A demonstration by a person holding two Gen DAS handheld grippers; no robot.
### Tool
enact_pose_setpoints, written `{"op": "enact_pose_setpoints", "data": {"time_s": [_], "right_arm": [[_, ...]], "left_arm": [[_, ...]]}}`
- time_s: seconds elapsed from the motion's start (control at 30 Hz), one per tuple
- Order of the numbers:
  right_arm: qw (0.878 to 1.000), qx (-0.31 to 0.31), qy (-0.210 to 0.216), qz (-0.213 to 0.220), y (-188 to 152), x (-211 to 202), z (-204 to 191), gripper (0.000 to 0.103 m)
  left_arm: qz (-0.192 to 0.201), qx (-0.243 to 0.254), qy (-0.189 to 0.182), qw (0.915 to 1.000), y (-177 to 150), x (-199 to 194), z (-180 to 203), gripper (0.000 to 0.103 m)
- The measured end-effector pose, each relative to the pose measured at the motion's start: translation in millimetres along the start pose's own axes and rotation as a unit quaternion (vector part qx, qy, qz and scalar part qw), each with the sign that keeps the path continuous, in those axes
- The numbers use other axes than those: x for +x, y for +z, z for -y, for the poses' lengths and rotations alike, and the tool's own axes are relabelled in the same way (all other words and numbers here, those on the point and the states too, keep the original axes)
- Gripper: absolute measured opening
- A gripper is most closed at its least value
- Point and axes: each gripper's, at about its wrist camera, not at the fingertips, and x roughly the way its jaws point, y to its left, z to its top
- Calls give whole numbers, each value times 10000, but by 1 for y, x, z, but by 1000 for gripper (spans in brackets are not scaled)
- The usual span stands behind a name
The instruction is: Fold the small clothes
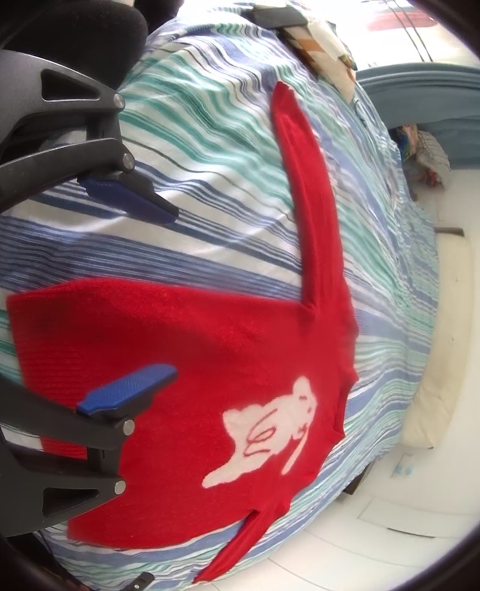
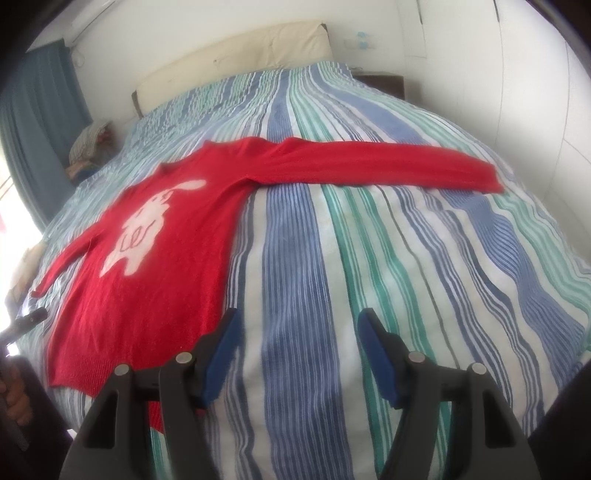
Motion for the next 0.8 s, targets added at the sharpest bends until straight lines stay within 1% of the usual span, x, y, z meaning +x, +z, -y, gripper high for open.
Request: {"op": "enact_pose_setpoints", "data": {"time_s": [0.8], "right_arm": [[10000,-1,4,39,0,-2,-1,65]], "left_arm": [[33,-11,89,10000,2,-1,0,82]]}}
